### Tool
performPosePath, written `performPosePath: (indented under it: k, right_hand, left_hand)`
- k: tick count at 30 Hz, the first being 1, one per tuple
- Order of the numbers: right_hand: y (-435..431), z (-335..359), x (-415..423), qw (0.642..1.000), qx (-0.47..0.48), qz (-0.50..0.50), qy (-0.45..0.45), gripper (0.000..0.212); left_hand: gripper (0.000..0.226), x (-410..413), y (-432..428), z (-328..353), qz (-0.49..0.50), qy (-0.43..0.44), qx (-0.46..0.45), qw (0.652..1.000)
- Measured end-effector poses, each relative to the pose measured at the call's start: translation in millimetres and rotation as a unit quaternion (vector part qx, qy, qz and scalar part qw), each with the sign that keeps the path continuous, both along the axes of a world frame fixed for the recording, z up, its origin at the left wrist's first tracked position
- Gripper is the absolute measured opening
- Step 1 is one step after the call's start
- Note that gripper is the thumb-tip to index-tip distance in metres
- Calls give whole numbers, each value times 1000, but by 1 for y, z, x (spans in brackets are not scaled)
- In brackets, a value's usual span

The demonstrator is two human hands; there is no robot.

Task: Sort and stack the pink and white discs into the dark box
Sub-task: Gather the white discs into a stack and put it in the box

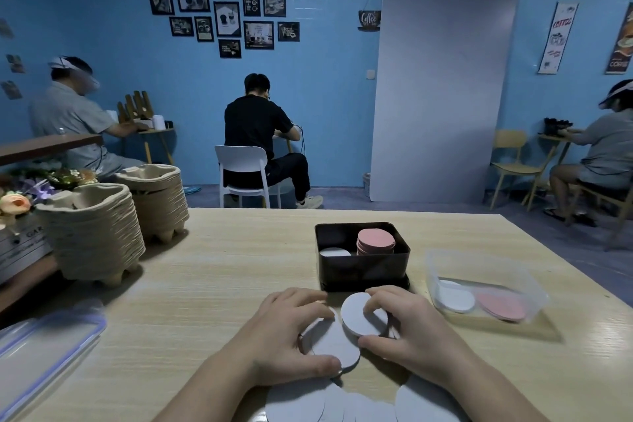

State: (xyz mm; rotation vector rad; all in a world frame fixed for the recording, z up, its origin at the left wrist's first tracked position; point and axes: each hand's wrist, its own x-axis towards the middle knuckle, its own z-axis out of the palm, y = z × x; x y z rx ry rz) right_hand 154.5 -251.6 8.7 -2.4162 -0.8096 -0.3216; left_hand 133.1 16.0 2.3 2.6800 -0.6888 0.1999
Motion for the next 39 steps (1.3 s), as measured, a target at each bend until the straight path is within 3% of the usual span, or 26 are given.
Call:
performPosePath:
  k: [6,13,19,25,33,39]
  right_hand:
    - [-5,-2,0,1000,14,-5,10,33]
    - [-6,-4,3,1000,20,-13,5,34]
    - [-1,-6,4,1000,10,14,2,36]
    - [5,-6,2,998,48,50,-14,52]
    - [5,-4,1,996,49,70,-31,36]
    - [4,-2,-1,993,101,62,-17,32]
  left_hand:
    - [72,-2,-12,7,-21,-1,-23,1000]
    - [67,-7,2,6,27,-38,-79,996]
    - [71,-5,-4,13,36,-94,-64,993]
    - [71,3,-26,25,-4,-122,-9,992]
    - [88,6,-23,11,-16,-85,-67,994]
    - [42,0,-9,2,13,-115,-94,989]
